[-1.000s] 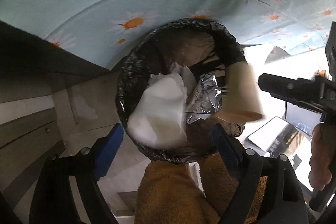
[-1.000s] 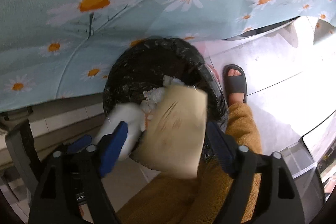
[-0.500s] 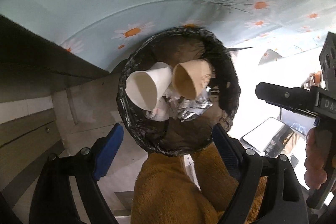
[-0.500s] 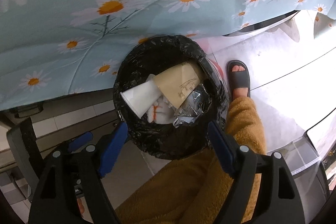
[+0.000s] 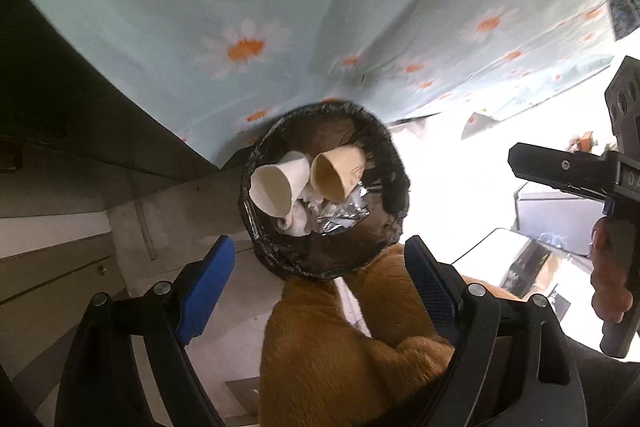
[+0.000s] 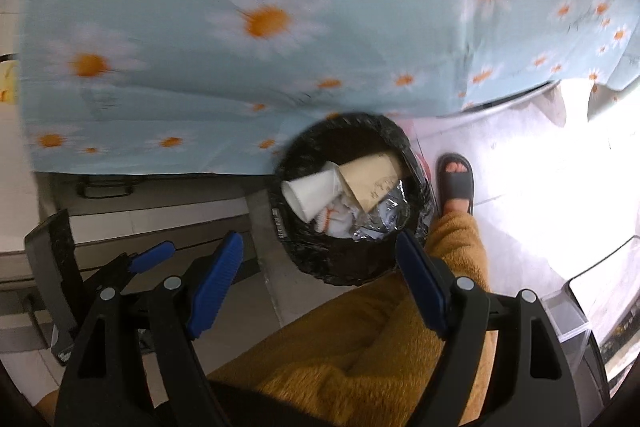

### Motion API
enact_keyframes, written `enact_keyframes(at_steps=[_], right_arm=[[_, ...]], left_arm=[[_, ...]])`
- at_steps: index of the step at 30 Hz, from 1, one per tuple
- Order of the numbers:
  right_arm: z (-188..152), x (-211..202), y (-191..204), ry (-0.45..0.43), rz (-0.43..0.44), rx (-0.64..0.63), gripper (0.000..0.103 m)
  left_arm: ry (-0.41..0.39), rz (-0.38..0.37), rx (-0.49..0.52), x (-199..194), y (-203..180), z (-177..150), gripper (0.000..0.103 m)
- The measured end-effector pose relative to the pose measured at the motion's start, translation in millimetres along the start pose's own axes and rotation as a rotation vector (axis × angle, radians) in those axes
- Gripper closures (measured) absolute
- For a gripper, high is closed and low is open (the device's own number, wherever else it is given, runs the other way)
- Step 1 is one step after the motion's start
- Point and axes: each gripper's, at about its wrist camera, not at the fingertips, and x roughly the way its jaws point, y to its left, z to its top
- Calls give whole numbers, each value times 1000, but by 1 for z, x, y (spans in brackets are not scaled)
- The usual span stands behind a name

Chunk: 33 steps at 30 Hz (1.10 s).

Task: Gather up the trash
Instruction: 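Raise both grippers back up toward the counter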

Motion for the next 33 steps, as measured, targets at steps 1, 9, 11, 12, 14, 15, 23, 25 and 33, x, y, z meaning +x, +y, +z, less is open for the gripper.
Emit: enact_keyframes(at_steps=[1,9,11,12,14,15,23,25,33], right_arm=[[-1,-11,10,-8,-35,-33,25],[3,-89,68,-142,-53,-191,24],[9,-107,81,-184,-48,-227,24],[12,-114,84,-203,-47,-239,24],[23,-134,95,-255,-35,-270,24],[31,-144,100,-284,-31,-286,24],[113,-174,117,-391,-47,-336,24],[137,-178,120,-401,-29,-368,24],[246,-174,131,-408,-16,-447,21]], left_arm=[[0,-1,-4,-6,0,-1,19],[-100,-83,8,-82,-9,3,19],[-126,-103,13,-97,-12,8,19],[-144,-109,16,-107,-15,11,19],[-175,-127,24,-120,-19,17,19],[-197,-129,33,-127,-23,21,19],[-311,-116,-7,-160,-42,50,19],[-327,-108,-27,-166,-46,56,19],[-391,-20,-132,-183,-60,85,19]])
